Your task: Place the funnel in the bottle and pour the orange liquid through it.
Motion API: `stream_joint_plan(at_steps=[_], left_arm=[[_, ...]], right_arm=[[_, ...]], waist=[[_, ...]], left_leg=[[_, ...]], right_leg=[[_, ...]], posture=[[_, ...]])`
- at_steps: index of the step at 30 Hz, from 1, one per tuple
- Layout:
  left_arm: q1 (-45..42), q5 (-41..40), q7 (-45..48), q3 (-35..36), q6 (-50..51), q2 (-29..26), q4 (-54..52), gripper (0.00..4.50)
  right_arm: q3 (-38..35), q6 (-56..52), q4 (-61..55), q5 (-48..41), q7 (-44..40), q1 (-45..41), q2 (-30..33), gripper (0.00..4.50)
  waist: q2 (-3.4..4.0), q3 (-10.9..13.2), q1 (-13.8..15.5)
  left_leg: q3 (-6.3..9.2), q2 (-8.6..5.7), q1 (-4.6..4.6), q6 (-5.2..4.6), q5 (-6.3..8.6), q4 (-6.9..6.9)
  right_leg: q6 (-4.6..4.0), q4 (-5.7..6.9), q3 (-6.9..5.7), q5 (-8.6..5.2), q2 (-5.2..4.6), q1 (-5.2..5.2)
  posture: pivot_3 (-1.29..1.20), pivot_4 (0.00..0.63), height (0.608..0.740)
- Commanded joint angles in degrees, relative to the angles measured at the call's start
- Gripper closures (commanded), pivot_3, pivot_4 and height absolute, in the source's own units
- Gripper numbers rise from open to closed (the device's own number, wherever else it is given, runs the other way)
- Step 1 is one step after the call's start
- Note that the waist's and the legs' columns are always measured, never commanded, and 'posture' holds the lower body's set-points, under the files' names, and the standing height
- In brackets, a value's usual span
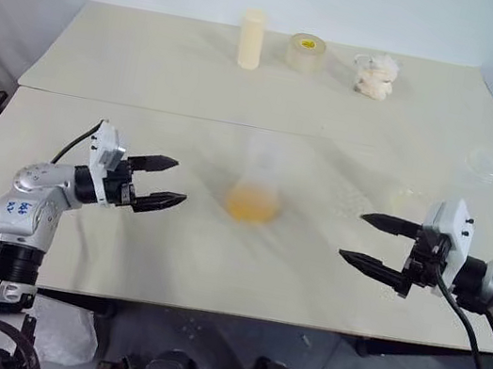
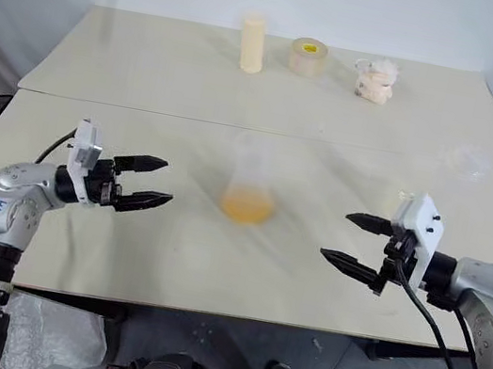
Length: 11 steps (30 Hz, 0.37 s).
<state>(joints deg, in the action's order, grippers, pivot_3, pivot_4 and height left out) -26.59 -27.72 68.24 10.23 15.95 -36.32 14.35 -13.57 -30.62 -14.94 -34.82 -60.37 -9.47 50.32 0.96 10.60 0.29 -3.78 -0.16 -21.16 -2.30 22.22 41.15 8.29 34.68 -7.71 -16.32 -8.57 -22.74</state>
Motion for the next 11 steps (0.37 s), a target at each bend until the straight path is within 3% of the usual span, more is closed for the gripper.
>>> stream_joint_plan(at_steps=[1, 11], left_arm=[[1.58, -1.05, 1.75, 2.27, -4.23, -1.14, -2.29, 0.0], [6.22, 0.32, 4.63, 1.82, -13.33, -1.42, -3.25, 0.0]], right_arm=[[-0.94, 5.11, 1.06, 1.89, -1.33, 1.53, -0.55, 0.02], [-0.27, 12.08, 5.9, 4.8, -2.72, 1.77, -2.34, 0.02]], waist=[[0.0, 0.0, 0.07], [0.0, 0.0, 0.72]], left_leg=[[0.0, 0.0, 0.0, 0.0, 0.0, 0.0], [-0.03, 0.01, 0.05, 0.0, 0.0, 0.04]], right_leg=[[0.0, 0.0, 0.0, 0.0, 0.0, 0.0], [0.0, -0.04, 0.01, 0.0, 0.0, 0.07]], posture=[[0.0, 0.15, 0.74], [0.0, 0.15, 0.74]])
